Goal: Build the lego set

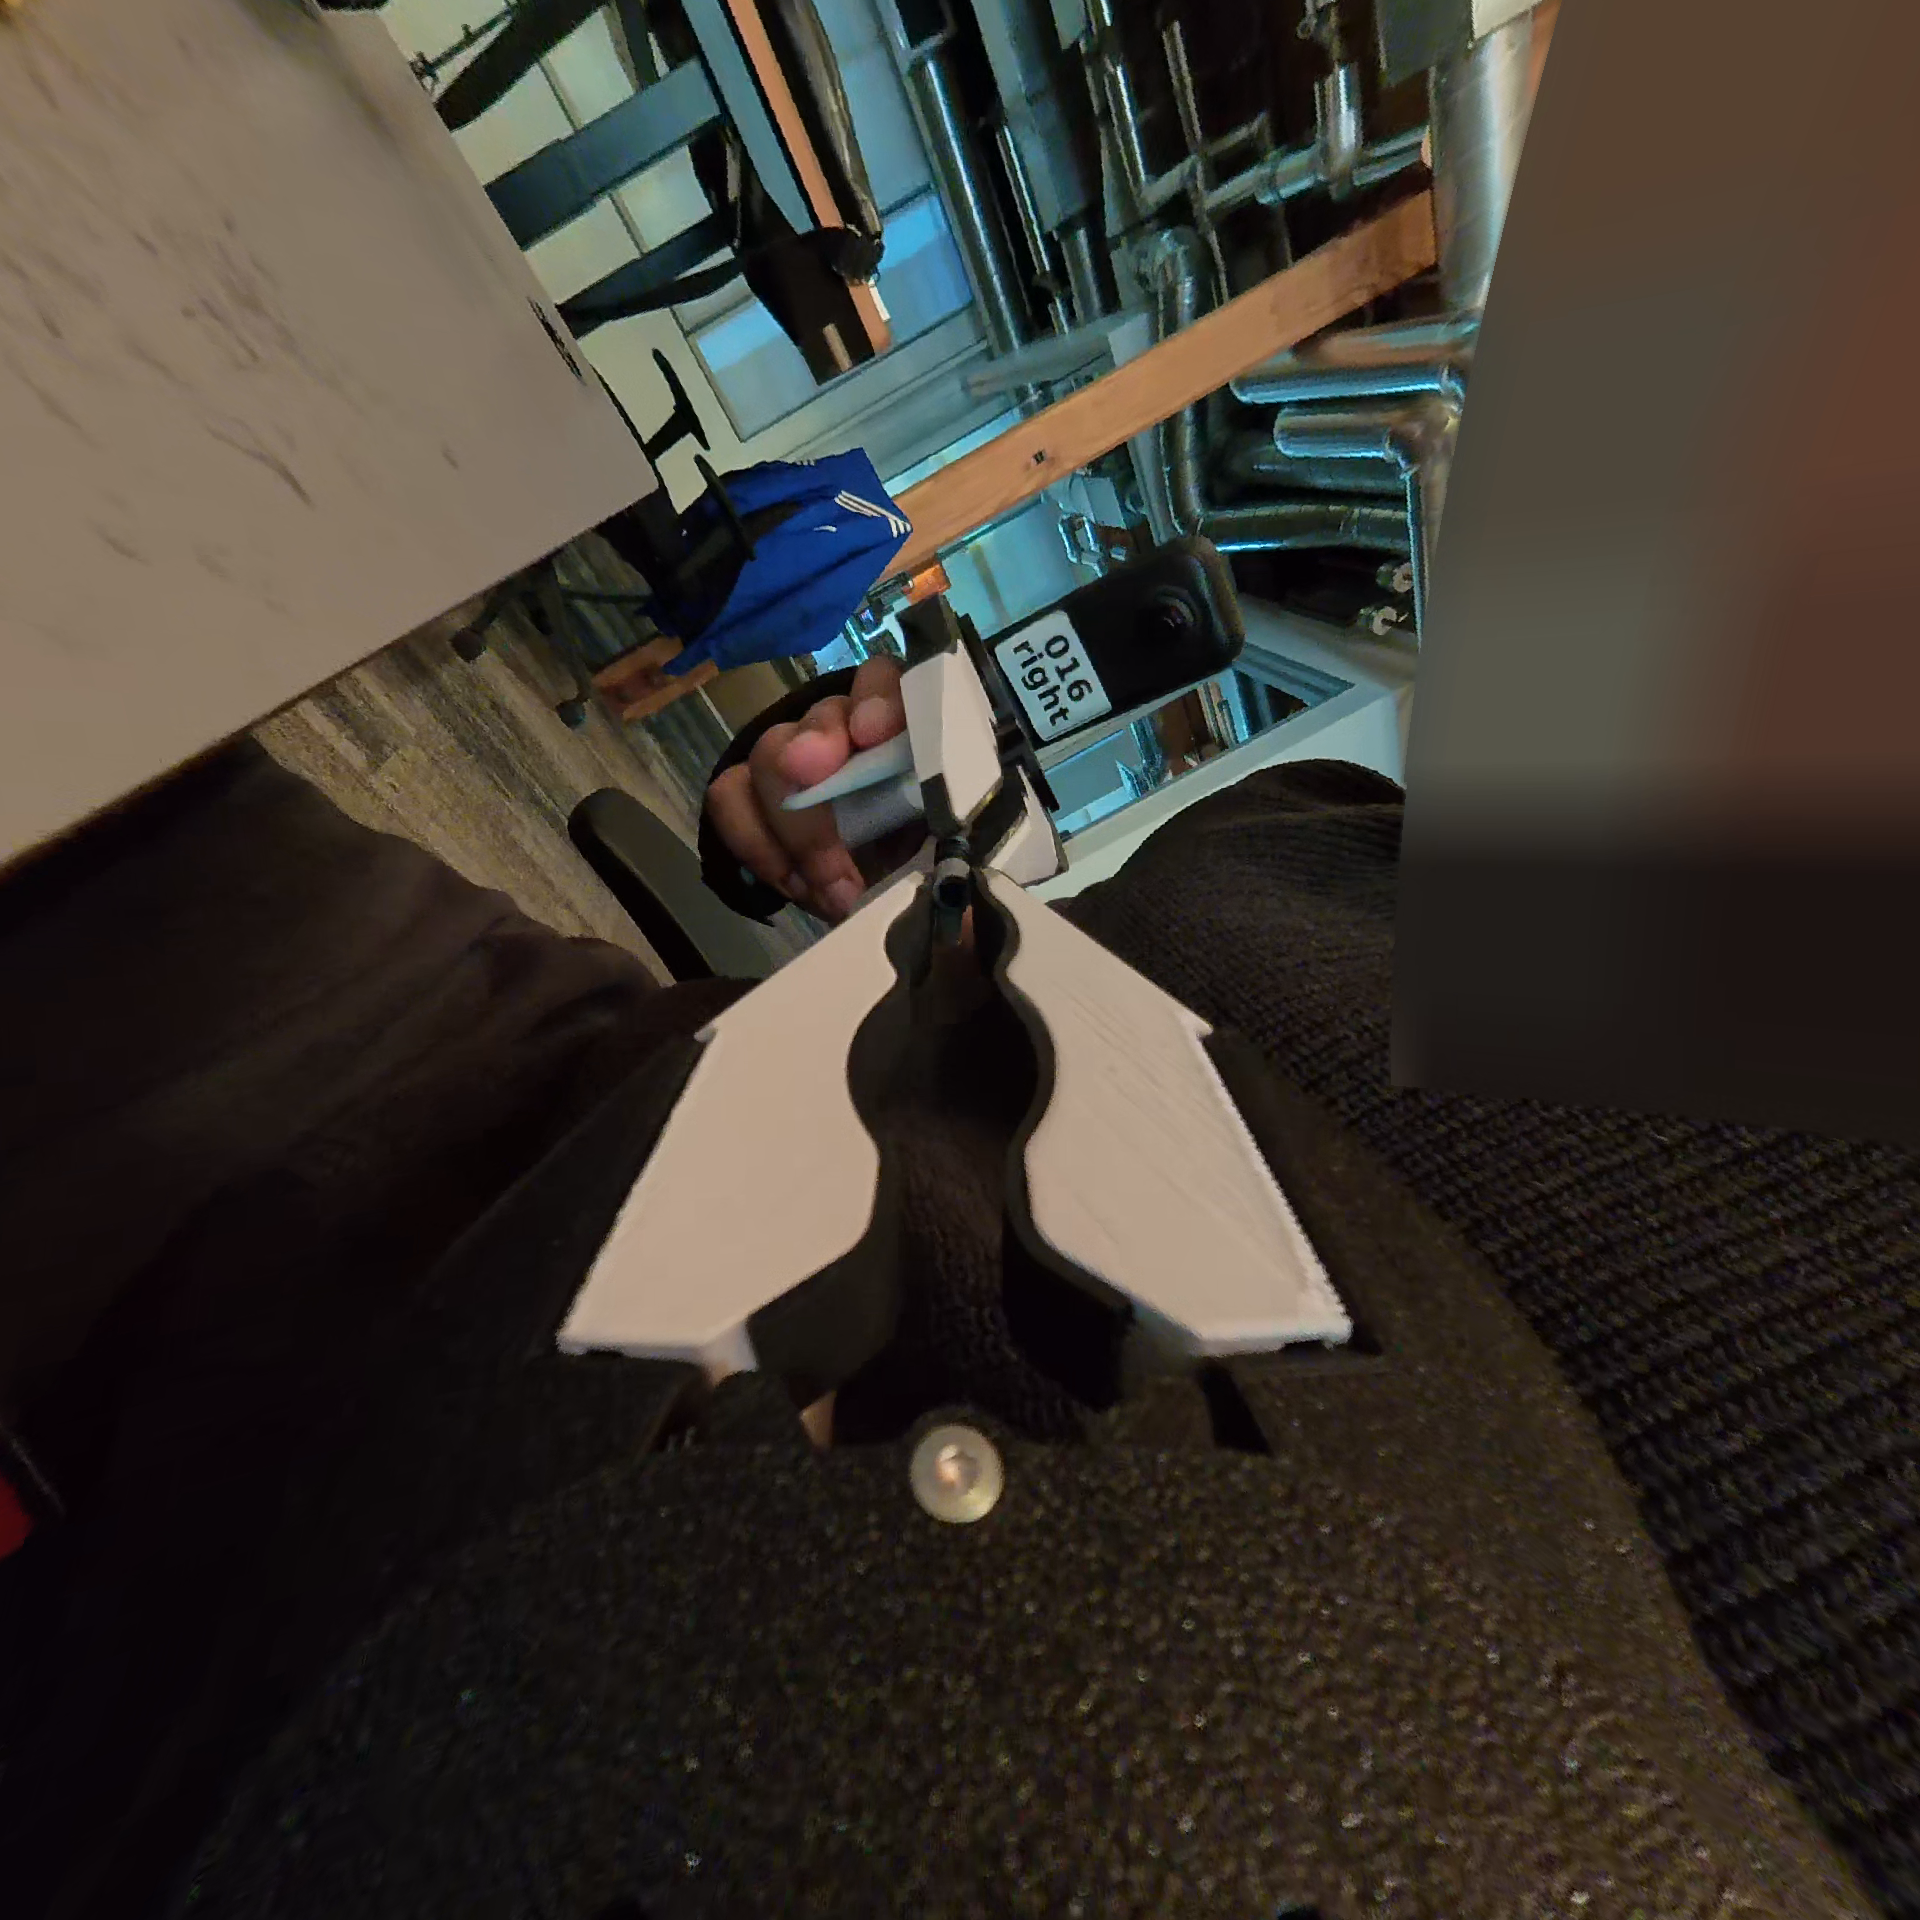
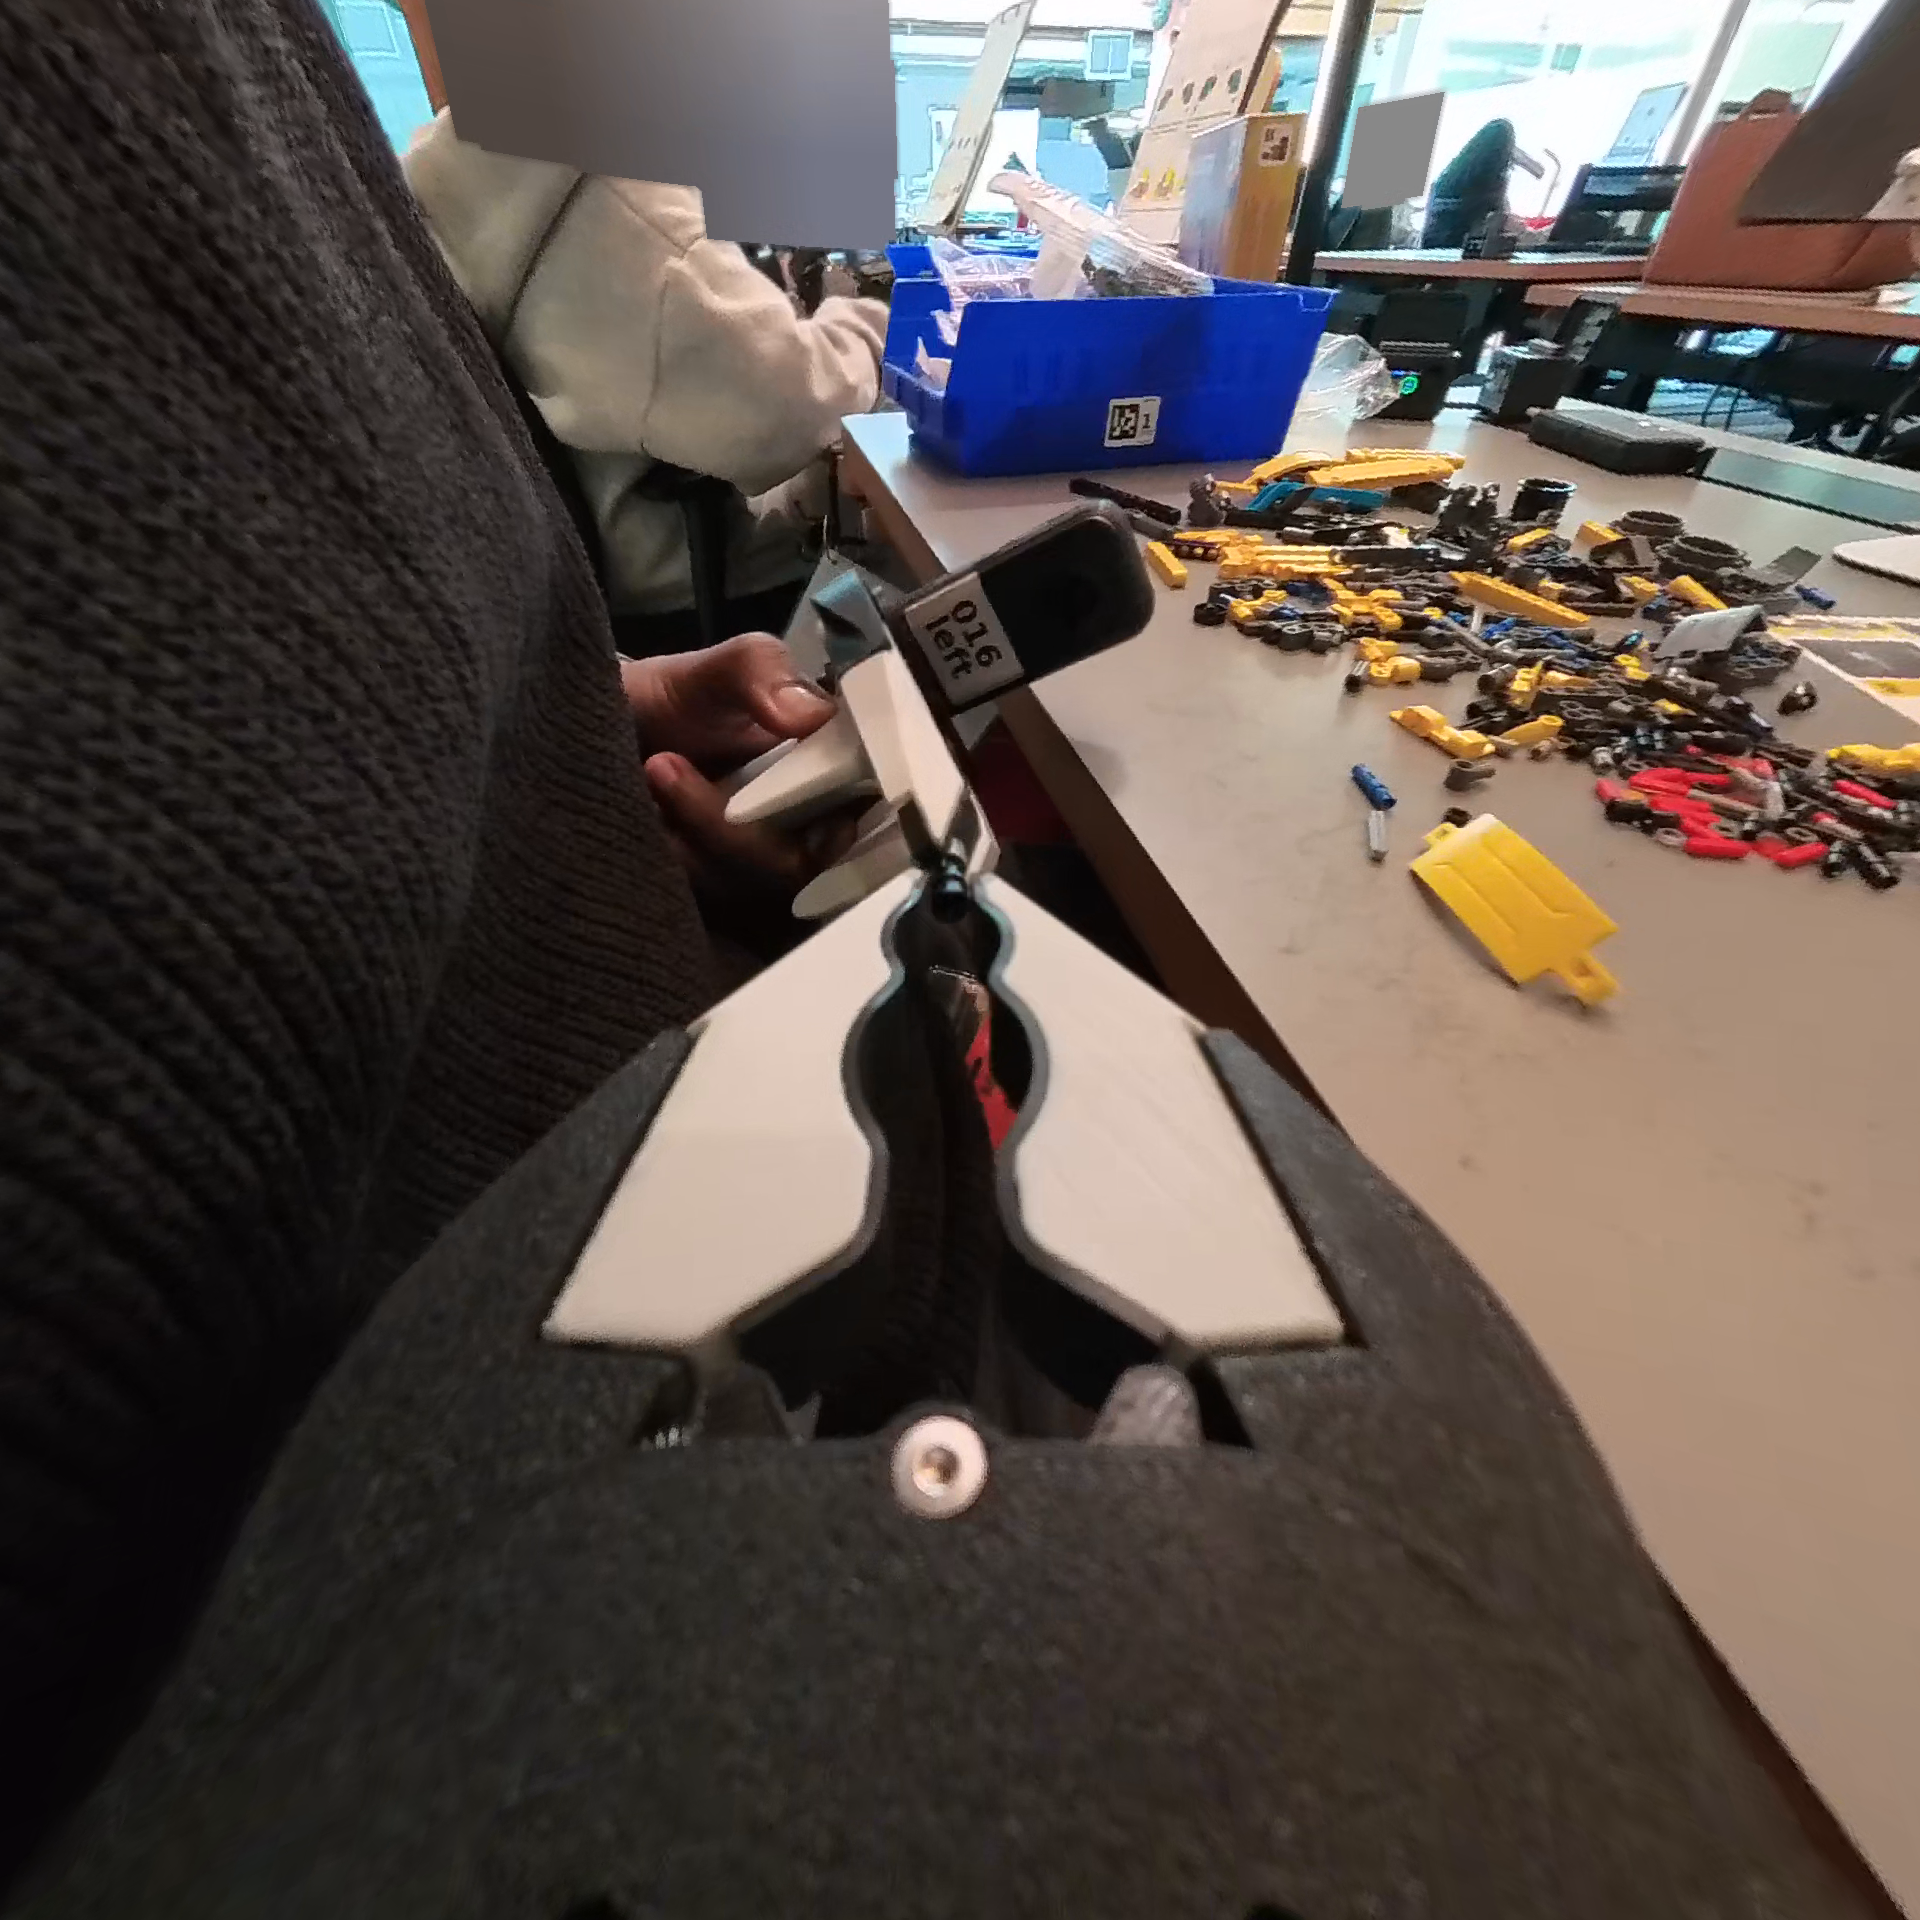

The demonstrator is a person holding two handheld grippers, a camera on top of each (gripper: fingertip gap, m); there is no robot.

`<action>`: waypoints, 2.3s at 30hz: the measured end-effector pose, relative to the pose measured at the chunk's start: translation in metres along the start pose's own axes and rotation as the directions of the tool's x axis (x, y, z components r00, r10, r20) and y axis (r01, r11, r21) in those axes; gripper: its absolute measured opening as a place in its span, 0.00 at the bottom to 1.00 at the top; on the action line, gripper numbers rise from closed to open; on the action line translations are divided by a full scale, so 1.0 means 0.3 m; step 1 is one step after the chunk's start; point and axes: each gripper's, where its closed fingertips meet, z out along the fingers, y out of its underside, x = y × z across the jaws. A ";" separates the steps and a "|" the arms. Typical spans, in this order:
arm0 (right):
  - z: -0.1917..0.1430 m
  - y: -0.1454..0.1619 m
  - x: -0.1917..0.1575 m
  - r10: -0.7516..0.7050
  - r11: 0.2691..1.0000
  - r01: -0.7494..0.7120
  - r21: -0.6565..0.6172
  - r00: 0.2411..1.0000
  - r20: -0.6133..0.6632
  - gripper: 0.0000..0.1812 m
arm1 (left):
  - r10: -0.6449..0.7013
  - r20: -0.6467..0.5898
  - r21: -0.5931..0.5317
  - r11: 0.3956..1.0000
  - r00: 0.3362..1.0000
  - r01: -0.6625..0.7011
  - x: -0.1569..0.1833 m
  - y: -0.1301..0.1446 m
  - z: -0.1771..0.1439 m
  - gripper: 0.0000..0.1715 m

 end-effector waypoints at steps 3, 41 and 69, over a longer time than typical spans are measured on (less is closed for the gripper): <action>-0.003 0.005 -0.007 -0.015 1.000 0.015 -0.019 1.000 0.022 0.02 | -0.008 -0.003 -0.013 1.000 1.000 0.008 -0.002 0.005 0.002 0.03; -0.043 -0.051 0.052 0.090 0.993 -0.089 0.078 0.996 -0.014 0.00 | -0.026 -0.002 -0.097 0.995 1.000 0.026 -0.010 0.055 0.028 0.03; -0.020 0.029 -0.031 0.005 1.000 -0.005 -0.025 1.000 0.027 0.02 | -0.105 -0.079 -0.036 0.994 0.991 0.102 0.011 0.031 0.008 0.03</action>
